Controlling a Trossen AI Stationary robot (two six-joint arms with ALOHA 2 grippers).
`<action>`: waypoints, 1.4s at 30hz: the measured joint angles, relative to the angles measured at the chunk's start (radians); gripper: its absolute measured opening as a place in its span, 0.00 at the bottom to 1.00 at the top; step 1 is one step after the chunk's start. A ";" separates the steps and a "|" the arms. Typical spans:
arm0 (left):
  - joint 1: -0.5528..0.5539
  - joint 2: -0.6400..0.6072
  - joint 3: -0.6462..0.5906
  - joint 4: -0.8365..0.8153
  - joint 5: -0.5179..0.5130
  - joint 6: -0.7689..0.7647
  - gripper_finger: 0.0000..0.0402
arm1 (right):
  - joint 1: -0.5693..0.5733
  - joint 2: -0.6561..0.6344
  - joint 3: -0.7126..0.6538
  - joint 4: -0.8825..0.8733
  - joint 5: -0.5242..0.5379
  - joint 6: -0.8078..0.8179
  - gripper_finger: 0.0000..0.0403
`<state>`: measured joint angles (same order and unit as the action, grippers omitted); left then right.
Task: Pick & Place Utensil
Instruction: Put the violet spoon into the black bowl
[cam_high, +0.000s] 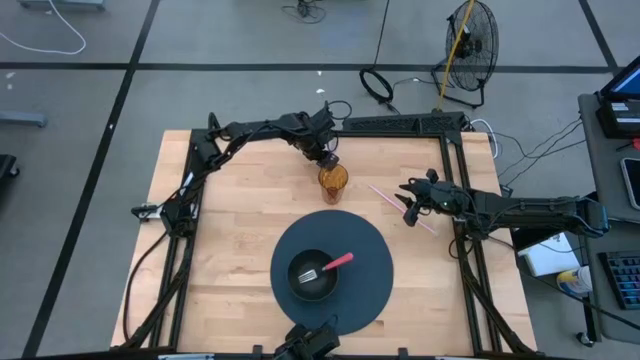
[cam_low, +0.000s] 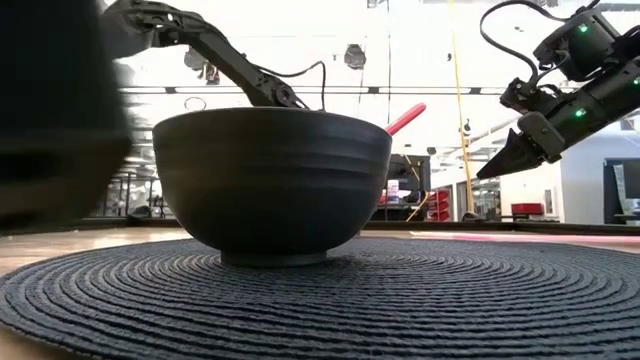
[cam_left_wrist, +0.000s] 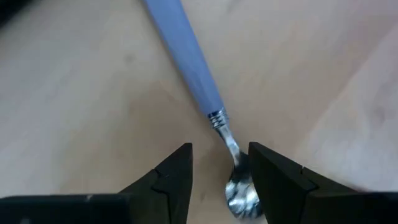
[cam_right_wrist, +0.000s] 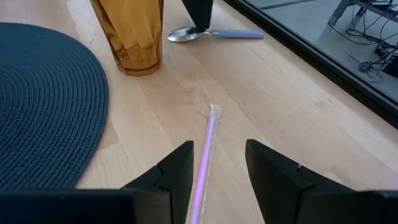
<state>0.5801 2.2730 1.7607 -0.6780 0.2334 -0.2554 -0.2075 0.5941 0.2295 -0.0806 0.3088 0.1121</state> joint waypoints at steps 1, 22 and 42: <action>0.000 0.000 0.000 -0.019 0.009 0.010 0.40 | 0.000 0.000 0.000 0.000 0.000 0.000 0.36; -0.027 -0.006 0.004 -0.387 -0.098 0.238 0.40 | 0.003 0.000 0.000 0.084 -0.031 0.034 0.36; -0.067 -0.003 0.000 -0.501 -0.255 0.327 0.39 | 0.079 0.000 0.000 0.084 -0.023 0.021 0.36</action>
<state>0.5134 2.2704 1.7611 -1.1795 -0.0212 0.0712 -0.1284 0.5941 0.2298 0.0031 0.2859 0.1331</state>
